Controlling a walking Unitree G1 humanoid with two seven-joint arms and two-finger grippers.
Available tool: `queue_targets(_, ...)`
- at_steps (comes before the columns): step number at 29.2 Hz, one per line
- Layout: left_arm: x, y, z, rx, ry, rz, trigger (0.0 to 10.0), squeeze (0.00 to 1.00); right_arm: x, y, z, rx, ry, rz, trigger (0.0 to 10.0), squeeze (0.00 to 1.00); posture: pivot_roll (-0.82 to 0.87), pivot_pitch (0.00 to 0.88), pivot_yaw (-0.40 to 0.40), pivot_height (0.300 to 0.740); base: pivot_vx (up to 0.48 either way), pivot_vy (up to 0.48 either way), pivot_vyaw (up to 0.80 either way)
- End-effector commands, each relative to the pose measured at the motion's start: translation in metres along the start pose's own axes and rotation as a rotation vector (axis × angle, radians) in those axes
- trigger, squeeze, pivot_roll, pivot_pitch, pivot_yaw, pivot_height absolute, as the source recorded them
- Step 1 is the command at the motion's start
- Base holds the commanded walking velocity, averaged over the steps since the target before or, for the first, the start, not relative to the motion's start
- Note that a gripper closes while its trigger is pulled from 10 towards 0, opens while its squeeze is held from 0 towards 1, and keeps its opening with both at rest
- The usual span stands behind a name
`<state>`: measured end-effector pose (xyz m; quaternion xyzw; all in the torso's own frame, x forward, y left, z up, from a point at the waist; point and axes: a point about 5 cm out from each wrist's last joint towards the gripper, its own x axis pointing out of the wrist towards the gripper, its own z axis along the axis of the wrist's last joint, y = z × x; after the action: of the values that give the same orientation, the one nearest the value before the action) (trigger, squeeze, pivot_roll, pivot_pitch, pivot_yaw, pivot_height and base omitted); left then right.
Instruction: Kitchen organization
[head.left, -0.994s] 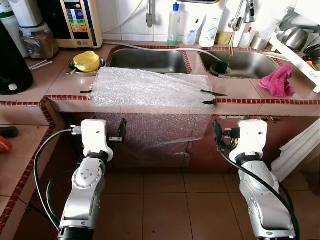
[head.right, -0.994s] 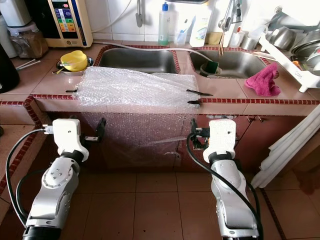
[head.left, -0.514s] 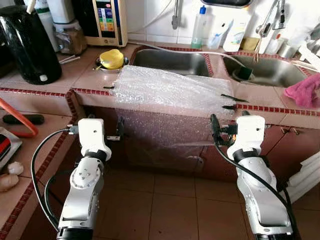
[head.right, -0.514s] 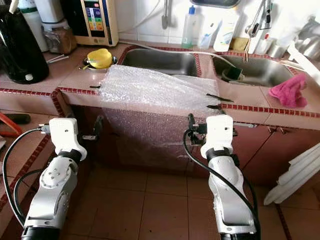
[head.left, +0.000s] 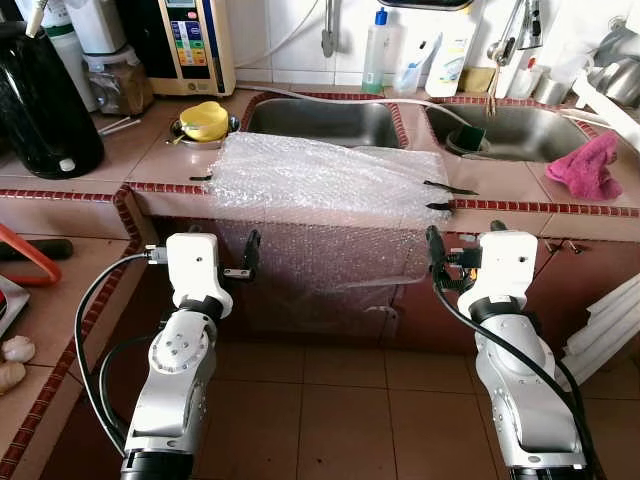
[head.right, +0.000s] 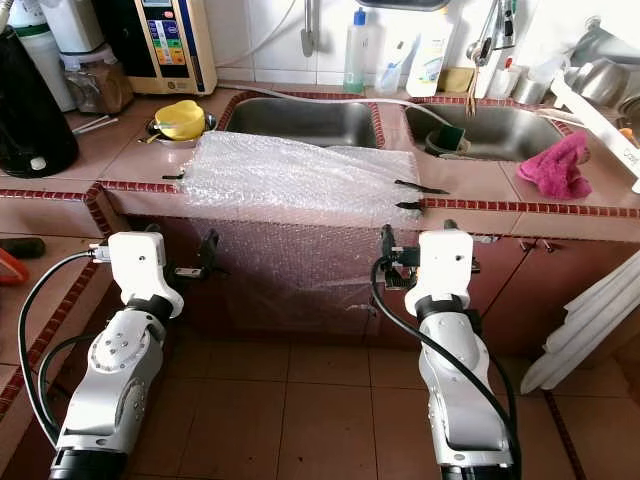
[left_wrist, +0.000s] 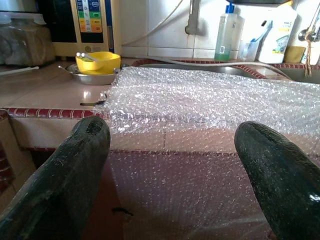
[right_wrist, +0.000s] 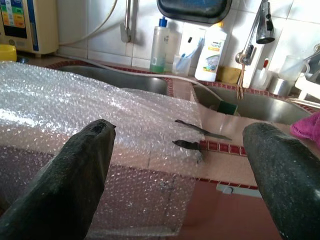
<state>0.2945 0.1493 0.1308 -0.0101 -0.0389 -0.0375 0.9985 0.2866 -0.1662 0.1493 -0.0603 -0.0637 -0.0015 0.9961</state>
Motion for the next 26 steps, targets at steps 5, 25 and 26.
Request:
queue_targets(5, 0.0017, -0.0003, 0.0013, -0.011, 0.001, 0.006, 10.0, 0.00, 0.0021, 0.0013, -0.0008, -0.009, -0.003, 0.020, 10.0, 0.00, -0.01, 0.000, -0.007, 0.740, 0.193, 0.000, 0.00)
queue_targets(25, 0.0036, -0.0024, 0.0004, -0.013, 0.003, -0.007, 10.0, 0.00, 0.0028, 0.0048, -0.0027, -0.027, -0.008, 0.050, 10.0, 0.00, -0.01, 0.000, -0.008, 0.740, 0.294, 0.000, 0.00)
queue_targets(26, 0.0036, -0.0027, 0.0007, -0.014, 0.003, -0.008, 10.0, 0.00, 0.0024, 0.0055, -0.0028, -0.028, -0.008, 0.052, 10.0, 0.00, -0.01, 0.000, -0.007, 0.740, 0.334, 0.000, 0.00)
